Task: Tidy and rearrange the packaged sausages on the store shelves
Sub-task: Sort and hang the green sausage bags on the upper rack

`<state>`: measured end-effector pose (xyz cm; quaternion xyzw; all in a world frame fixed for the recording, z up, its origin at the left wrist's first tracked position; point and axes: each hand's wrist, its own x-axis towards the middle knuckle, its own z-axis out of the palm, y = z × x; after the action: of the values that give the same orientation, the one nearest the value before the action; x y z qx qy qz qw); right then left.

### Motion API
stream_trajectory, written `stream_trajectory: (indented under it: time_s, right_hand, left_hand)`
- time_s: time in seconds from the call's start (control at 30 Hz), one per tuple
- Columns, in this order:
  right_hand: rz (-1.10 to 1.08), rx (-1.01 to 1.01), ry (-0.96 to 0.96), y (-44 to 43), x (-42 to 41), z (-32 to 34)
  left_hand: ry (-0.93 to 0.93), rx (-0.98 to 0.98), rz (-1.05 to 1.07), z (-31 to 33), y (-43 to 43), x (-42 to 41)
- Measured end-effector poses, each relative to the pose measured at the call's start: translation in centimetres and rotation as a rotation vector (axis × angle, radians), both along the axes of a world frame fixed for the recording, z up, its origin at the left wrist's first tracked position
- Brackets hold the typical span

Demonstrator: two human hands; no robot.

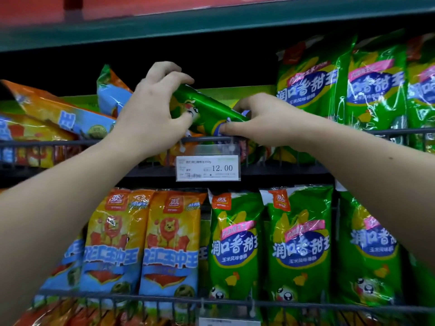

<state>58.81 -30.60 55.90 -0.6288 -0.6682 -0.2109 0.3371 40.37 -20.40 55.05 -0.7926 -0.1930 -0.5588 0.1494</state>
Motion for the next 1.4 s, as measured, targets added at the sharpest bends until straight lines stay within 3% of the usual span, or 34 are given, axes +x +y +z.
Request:
stream_trajectory:
  time_s: [0.3,0.47,0.67,0.93,1.13,1.4]
  right_hand:
    - [-0.04,0.127,0.071,0.6,-0.5,0.7]
    - [-0.172,0.269,-0.142,-0.6,-2.3,2.2]
    - [-0.268,0.385,-0.374,-2.8,-3.4,3.1]
    - [-0.336,0.444,-0.443,-6.0,-1.6,5.0]
    - [-0.22,0.559,-0.253,-7.6,1.3,5.2]
    - [-0.09,0.571,-0.004,-7.0,4.0,3.7]
  left_hand:
    - [0.044,0.018,0.072,1.1,0.1,-0.4]
    - [0.142,0.084,0.254,1.7,-1.0,0.1]
    - [0.082,0.13,0.373,2.3,-2.6,1.3]
    - [-0.038,-0.122,0.053,2.4,-3.0,2.5]
    - [-0.14,-0.241,-0.114,3.0,-3.5,3.3]
    - [-0.274,-0.59,-0.674,1.9,-3.6,5.9]
